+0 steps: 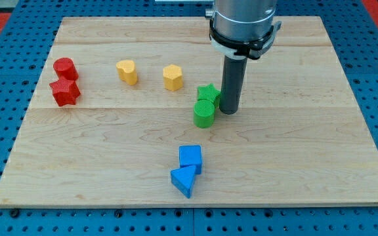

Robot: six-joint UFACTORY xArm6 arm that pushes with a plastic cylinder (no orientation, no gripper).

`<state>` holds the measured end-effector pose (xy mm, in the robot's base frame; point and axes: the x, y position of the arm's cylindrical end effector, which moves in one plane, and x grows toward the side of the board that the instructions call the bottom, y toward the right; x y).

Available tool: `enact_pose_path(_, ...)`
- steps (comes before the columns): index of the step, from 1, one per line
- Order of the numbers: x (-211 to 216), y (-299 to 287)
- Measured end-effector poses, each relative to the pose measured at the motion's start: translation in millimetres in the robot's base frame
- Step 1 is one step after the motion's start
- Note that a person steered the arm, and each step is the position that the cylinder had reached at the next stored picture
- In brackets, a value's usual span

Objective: Push the blue cube closer to the green circle

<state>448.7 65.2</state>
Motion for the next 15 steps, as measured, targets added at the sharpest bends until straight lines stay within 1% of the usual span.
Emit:
enact_pose_path(1,2.4,41.0)
enact_pose_path(2,102.7,67.8)
enact_pose_path(3,169.7,53.6)
enact_pose_path(4,170.2,48.2)
enact_pose_path(5,170.1,-7.7)
enact_pose_path(6,169.2,-87.5)
enact_pose_path(7,168.9,-103.5)
enact_pose_path(8,145.6,-102.9)
enact_pose_path(9,119.8,-69.3)
enact_pose_path(10,112.0,-21.1)
enact_pose_path(11,118.9,-2.1)
enact_pose_path(13,98.9,7.7)
enact_pose_path(14,96.3,41.8)
enact_pose_path(15,94.7,0.1)
